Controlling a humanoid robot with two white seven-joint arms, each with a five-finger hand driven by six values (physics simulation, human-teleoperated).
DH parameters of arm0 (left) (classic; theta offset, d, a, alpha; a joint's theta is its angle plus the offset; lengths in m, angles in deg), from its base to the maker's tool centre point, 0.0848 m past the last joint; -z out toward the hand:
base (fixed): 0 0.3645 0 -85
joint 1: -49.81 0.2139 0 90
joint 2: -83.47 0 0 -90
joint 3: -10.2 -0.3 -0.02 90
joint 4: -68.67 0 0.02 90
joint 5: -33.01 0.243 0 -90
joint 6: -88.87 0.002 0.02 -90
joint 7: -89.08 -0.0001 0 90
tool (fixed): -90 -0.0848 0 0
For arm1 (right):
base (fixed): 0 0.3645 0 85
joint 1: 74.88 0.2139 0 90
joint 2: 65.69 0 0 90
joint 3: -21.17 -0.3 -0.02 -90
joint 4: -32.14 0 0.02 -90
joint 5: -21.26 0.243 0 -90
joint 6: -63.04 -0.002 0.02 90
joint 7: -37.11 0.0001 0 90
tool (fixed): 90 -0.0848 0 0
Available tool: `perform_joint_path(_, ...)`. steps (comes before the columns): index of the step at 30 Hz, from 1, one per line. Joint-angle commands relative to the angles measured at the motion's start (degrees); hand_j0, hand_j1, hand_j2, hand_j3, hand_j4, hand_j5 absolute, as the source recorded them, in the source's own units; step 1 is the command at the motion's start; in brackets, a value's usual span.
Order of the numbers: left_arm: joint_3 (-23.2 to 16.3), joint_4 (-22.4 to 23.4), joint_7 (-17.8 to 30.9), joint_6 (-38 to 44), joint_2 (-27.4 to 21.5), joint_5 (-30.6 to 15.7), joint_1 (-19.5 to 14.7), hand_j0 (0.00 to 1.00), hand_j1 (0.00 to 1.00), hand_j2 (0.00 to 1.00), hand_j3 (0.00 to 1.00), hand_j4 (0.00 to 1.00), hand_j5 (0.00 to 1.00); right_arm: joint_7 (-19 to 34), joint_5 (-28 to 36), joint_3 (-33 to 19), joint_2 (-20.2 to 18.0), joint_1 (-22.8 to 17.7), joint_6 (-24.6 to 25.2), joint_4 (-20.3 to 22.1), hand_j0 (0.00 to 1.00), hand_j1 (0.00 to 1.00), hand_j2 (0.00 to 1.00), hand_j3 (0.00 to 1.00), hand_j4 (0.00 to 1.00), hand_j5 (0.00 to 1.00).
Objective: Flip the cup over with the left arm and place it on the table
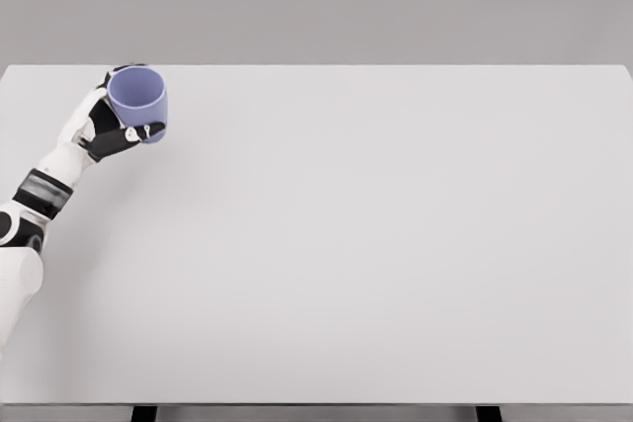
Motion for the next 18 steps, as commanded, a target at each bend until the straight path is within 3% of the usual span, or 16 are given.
perform_joint_path(1,0.18,0.20,-0.01,-0.63,0.18,-0.70,0.00,0.47,0.47,0.47,0.47,0.47,0.47,0.01,0.02,0.00,0.00,0.00,0.00,0.00,1.00,1.00,1.00,1.00,1.00,1.00)
perform_joint_path(4,0.18,2.48,-0.01,-0.63,0.89,-0.88,0.09,0.47,0.47,0.47,0.47,0.47,0.47,0.01,0.02,0.00,0.00,0.00,0.00,0.00,1.00,1.00,1.00,1.00,1.00,1.00)
perform_joint_path(18,1.05,3.62,-0.01,-0.28,1.41,-0.96,1.14,0.48,0.48,0.48,0.48,0.48,0.48,0.01,0.02,0.00,0.00,0.00,0.00,0.00,1.00,1.00,1.00,1.00,1.00,1.00)
